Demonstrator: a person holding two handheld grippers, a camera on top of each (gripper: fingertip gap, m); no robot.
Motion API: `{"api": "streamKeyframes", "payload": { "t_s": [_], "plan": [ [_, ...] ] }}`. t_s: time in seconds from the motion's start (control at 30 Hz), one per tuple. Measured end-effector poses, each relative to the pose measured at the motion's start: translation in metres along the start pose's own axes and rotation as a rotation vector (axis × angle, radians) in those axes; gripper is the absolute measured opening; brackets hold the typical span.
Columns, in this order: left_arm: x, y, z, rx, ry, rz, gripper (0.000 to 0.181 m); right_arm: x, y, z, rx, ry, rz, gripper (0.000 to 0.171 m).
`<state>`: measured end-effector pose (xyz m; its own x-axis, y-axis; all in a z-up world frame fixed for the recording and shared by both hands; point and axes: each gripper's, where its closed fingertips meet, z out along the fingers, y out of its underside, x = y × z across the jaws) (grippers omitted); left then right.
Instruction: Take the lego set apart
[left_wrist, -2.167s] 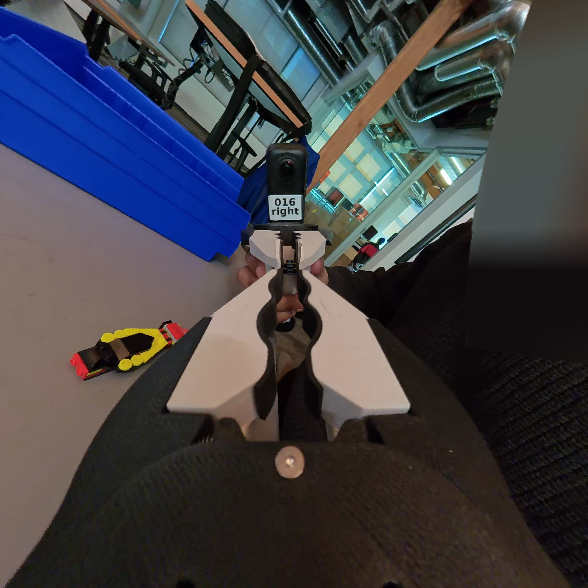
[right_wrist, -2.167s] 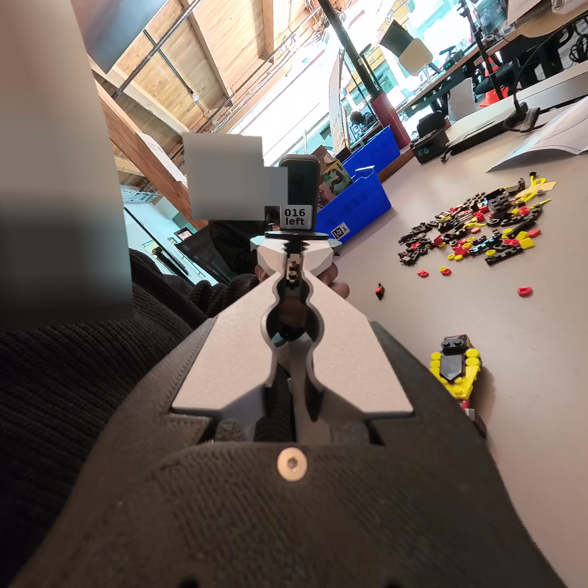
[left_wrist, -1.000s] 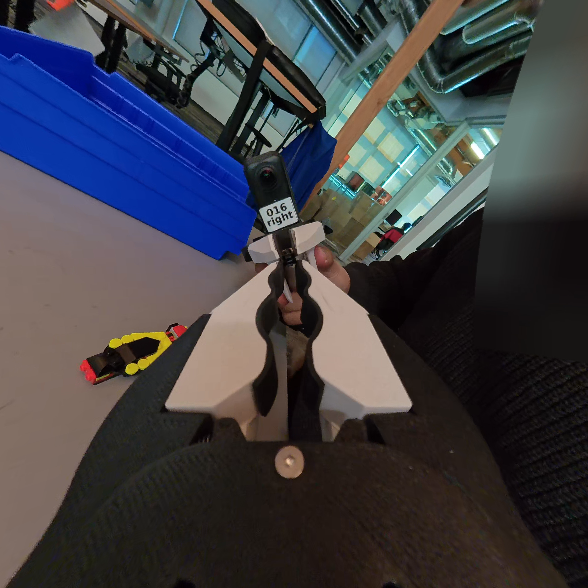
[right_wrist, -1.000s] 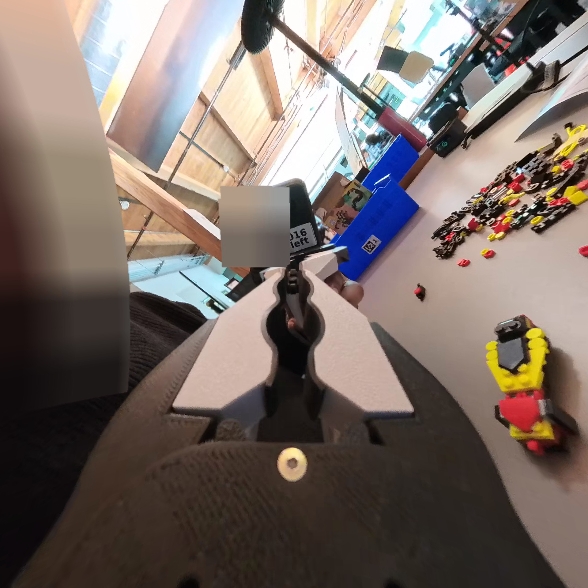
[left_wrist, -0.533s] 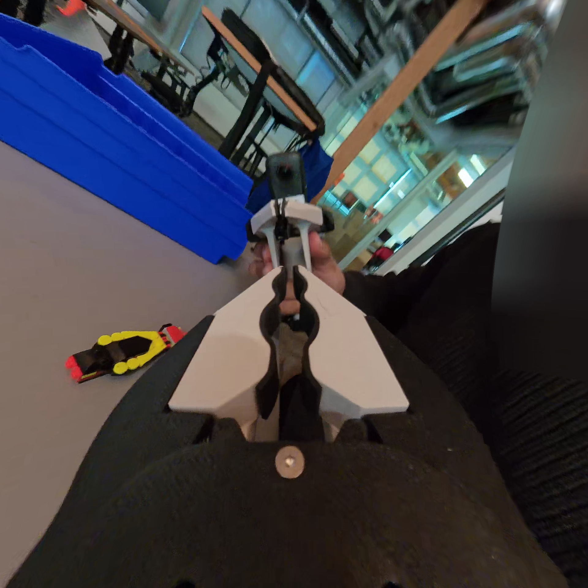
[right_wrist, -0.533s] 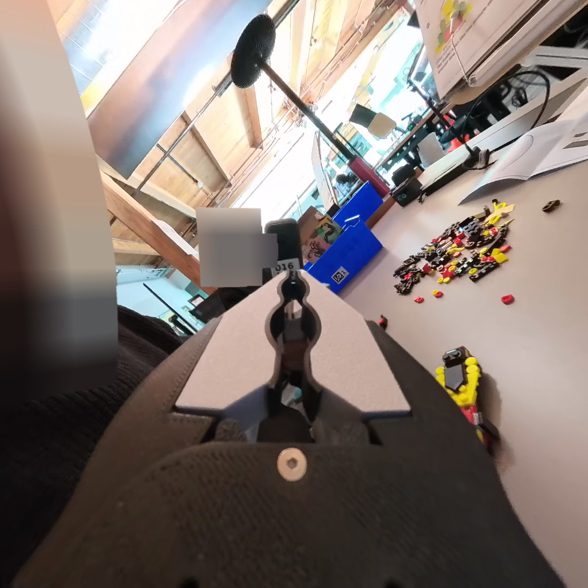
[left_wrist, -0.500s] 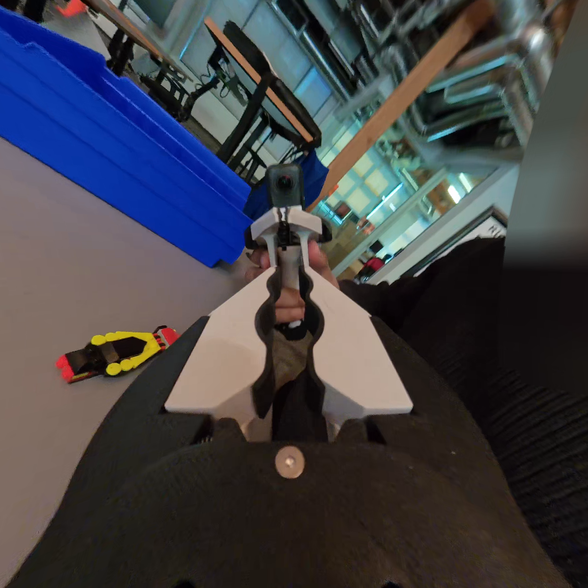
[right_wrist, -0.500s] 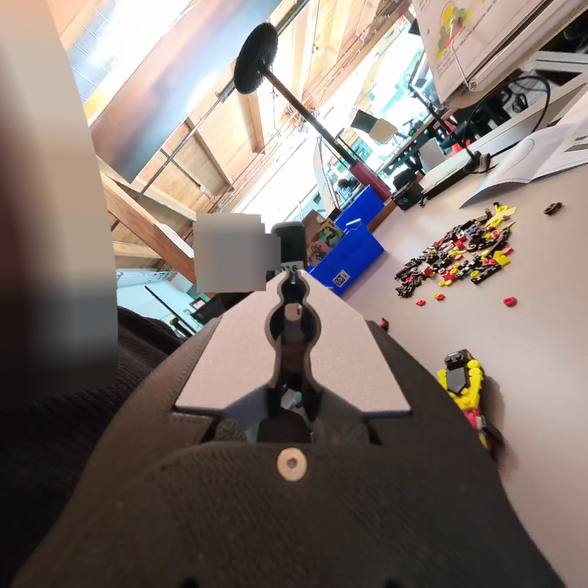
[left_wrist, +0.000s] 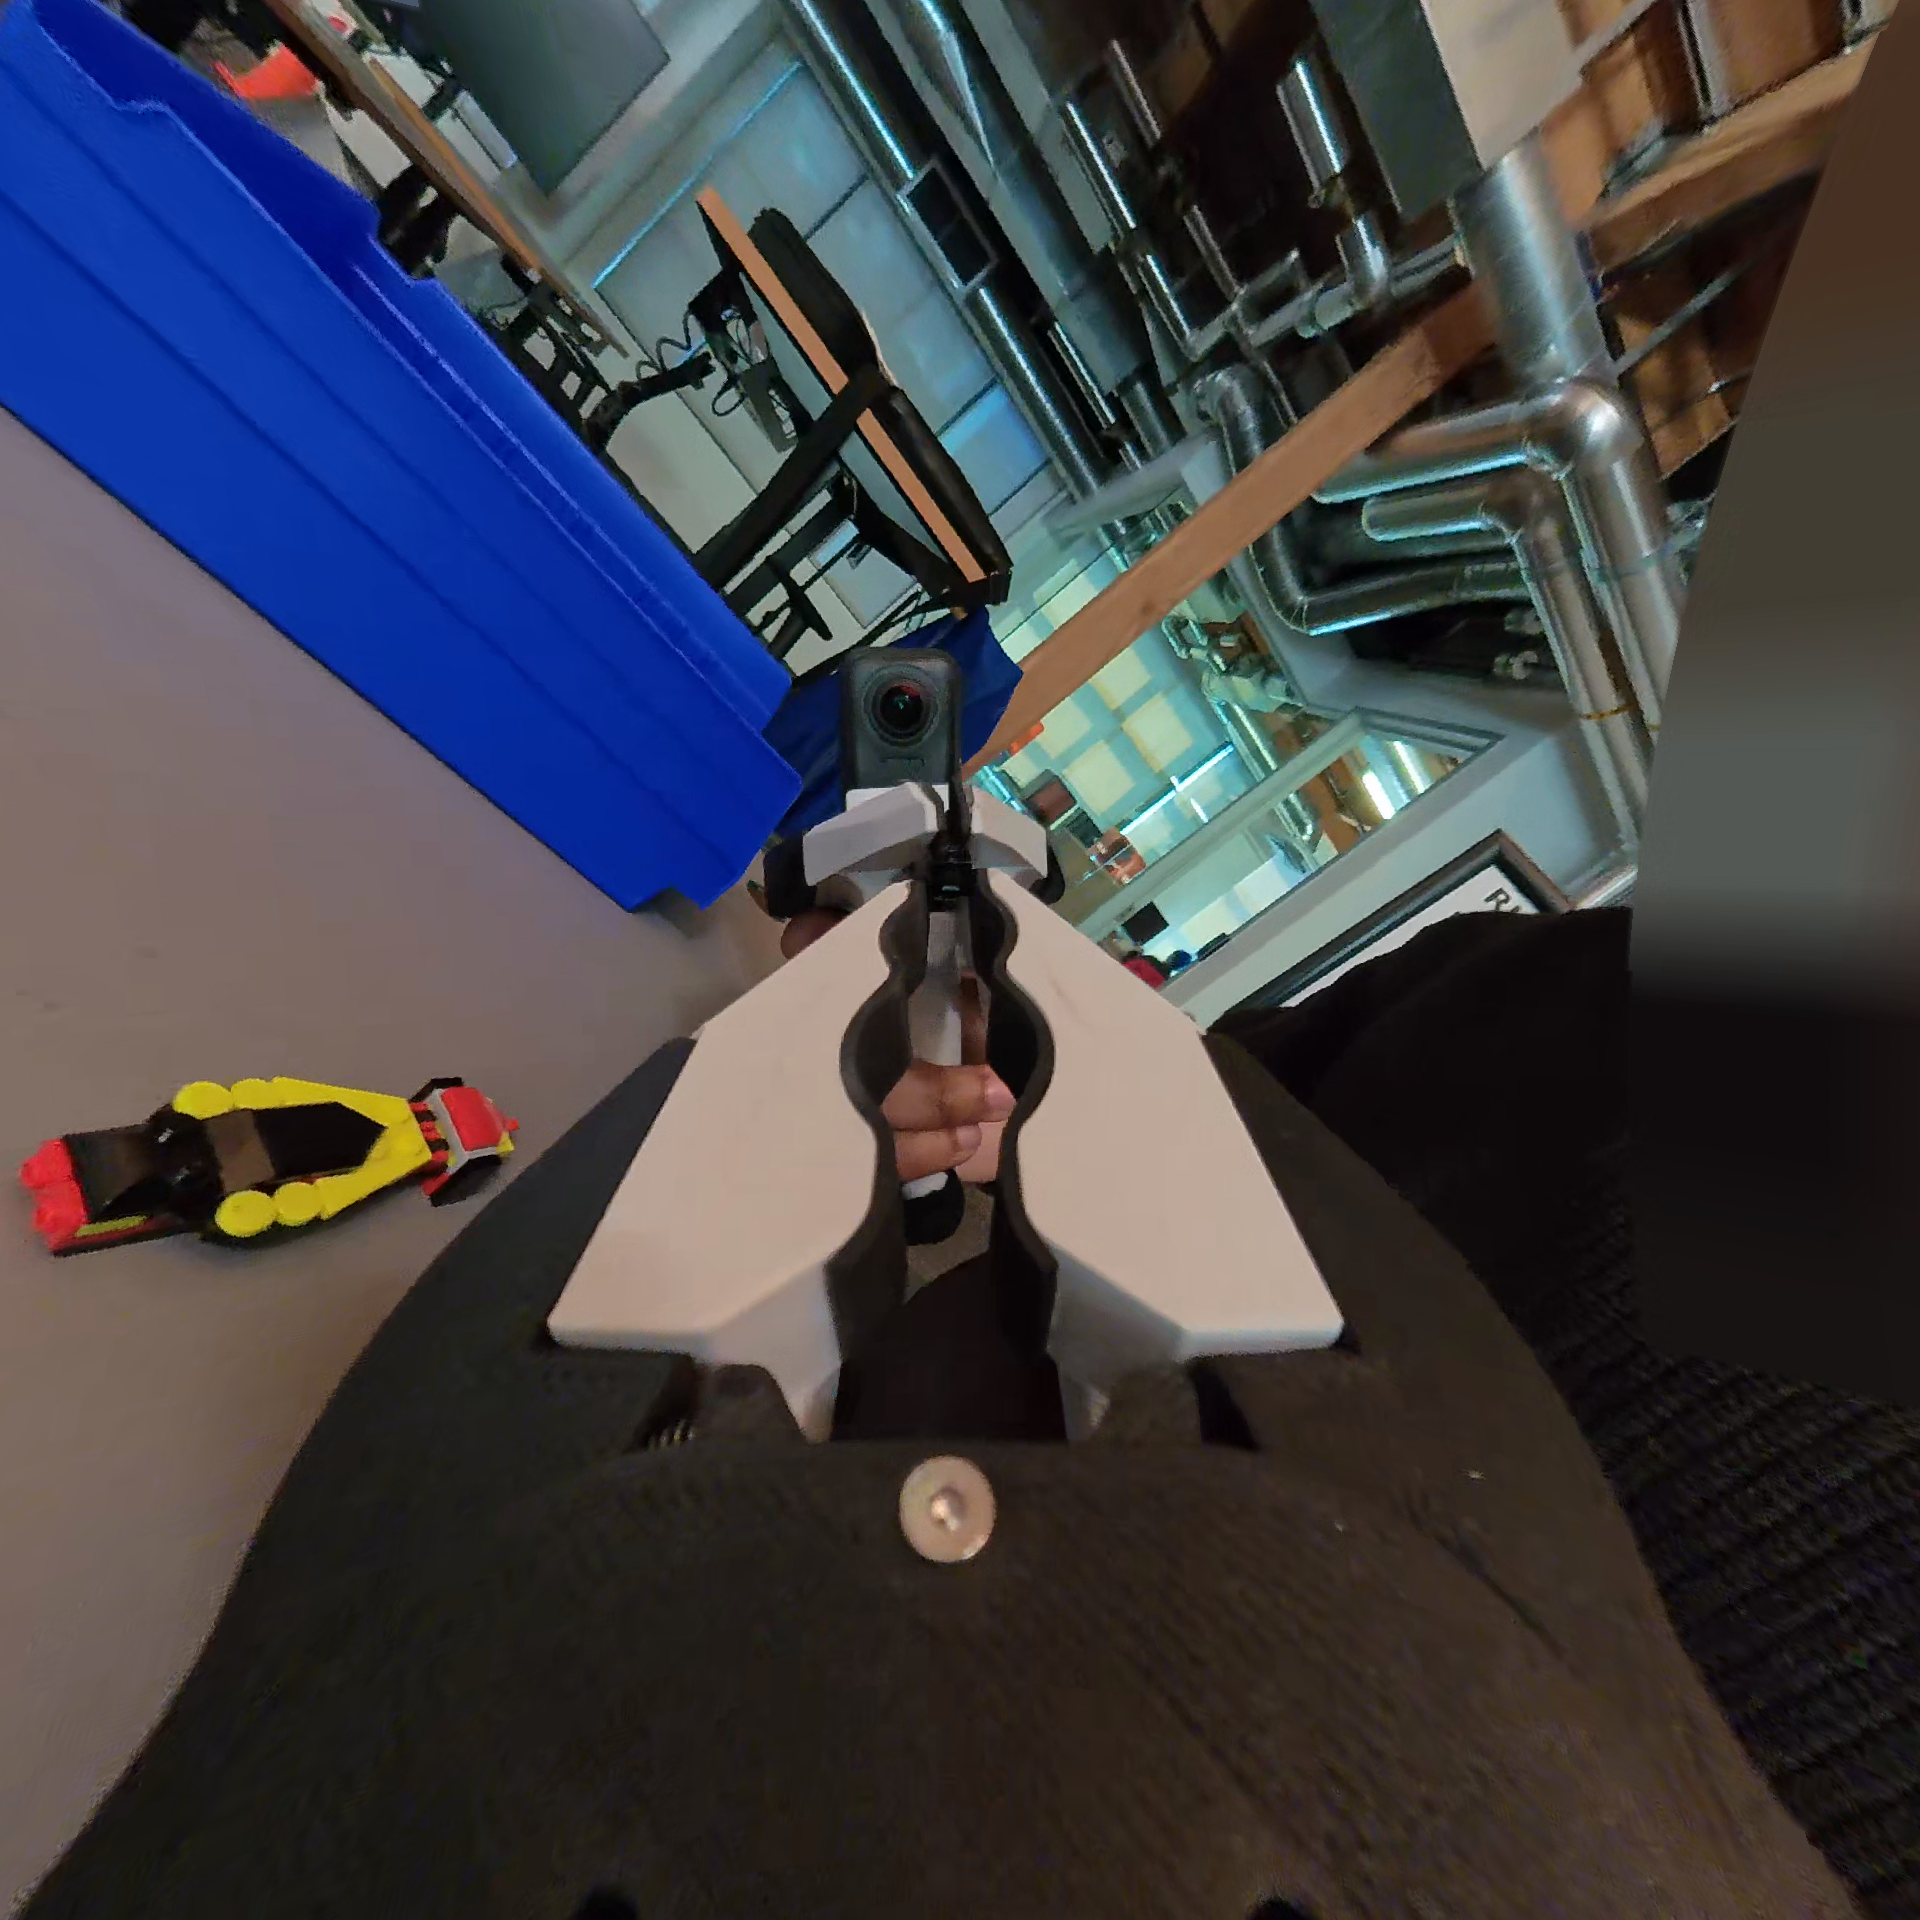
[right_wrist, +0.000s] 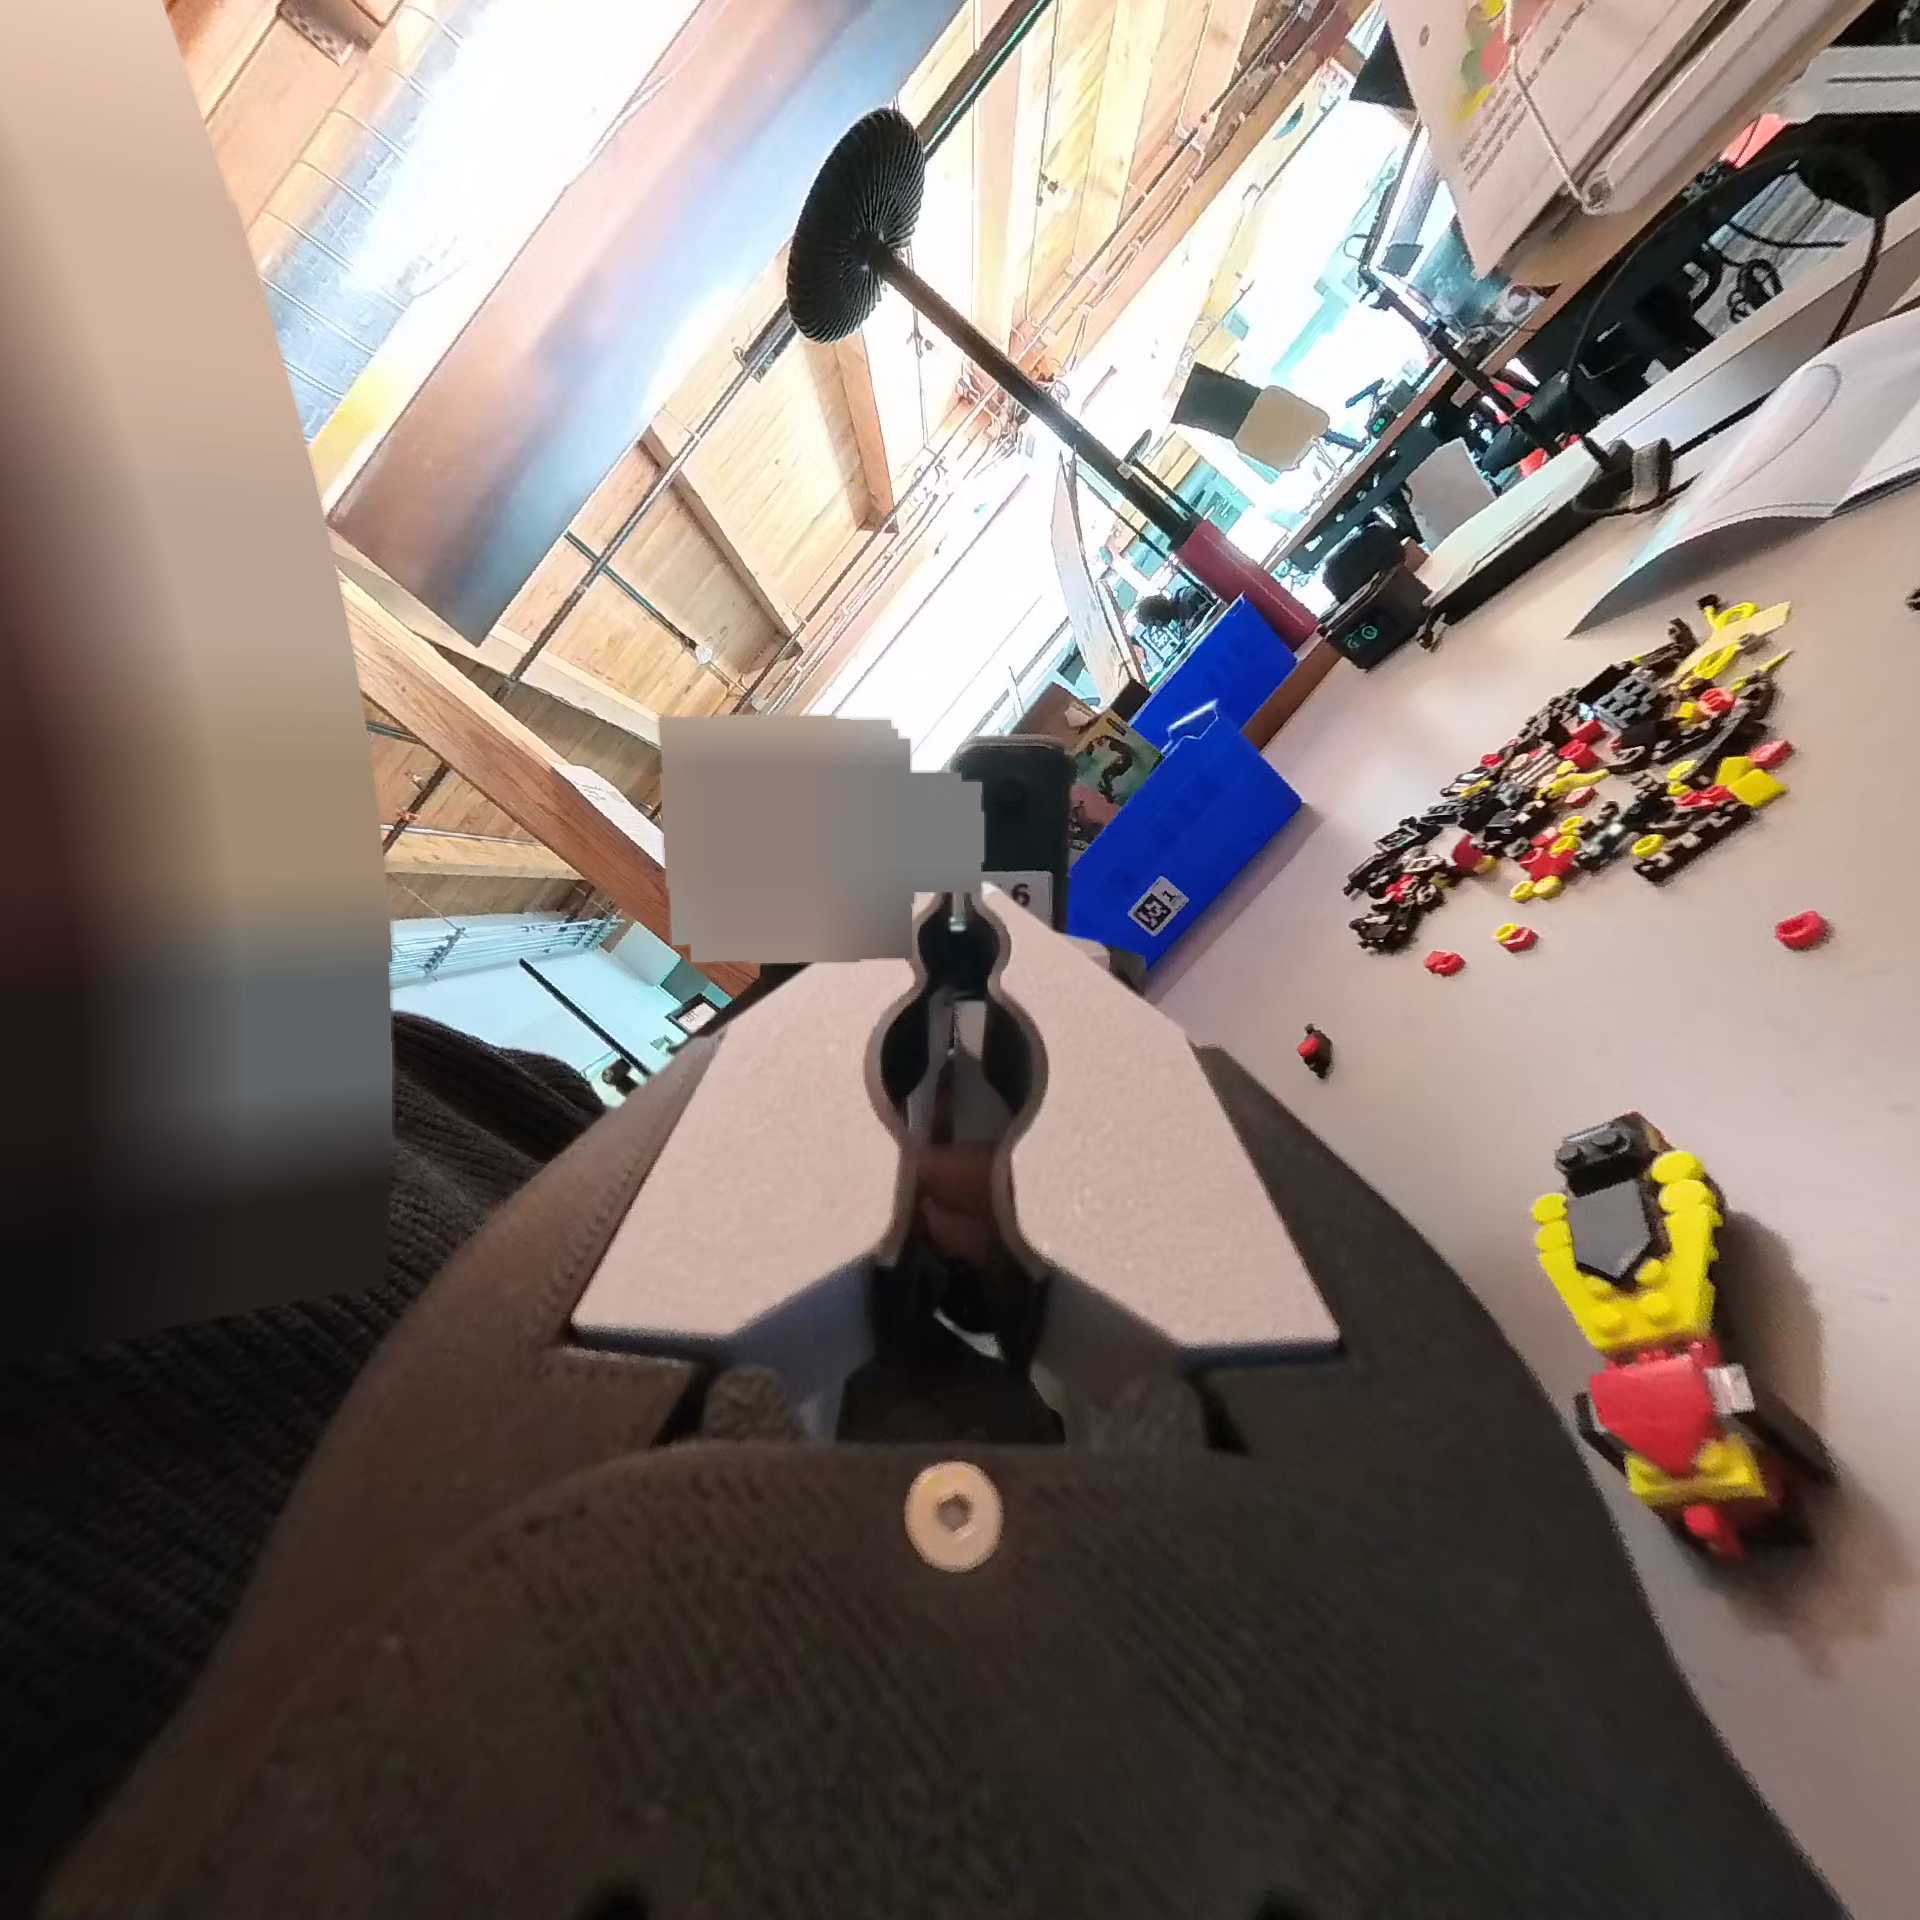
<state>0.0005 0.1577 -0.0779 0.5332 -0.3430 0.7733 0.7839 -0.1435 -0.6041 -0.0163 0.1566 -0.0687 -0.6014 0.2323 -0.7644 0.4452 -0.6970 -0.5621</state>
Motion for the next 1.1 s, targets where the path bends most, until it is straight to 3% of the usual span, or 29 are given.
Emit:
{"api": "streamKeyframes", "payload": {
  "t_s": [0.23, 0.37, 0.7, 0.97, 1.1],
  "plan": [
    [0.001, 0.009, -0.001, -0.108, -0.051, 0.183, 0.005, 0.006, 0.008, -0.005, -0.176, 0.032, -0.073, 0.019],
    [-0.004, 0.013, -0.003, -0.163, -0.086, 0.226, 0.005, 0.005, 0.015, -0.006, -0.252, 0.023, -0.076, 0.009],
    [-0.004, 0.018, -0.004, -0.205, -0.05, 0.122, 0.005, 0.003, 0.023, -0.009, -0.301, -0.042, 0.05, 0.007],
    [0.002, 0.016, -0.003, -0.172, 0.062, -0.079, 0.004, -0.002, 0.022, -0.009, -0.334, -0.037, -0.066, 0.007],
    [-0.001, 0.018, -0.003, -0.189, 0.019, -0.024, 0.004, 0.001, 0.024, -0.009, -0.362, 0.004, -0.101, 0.006]
  ]
}}
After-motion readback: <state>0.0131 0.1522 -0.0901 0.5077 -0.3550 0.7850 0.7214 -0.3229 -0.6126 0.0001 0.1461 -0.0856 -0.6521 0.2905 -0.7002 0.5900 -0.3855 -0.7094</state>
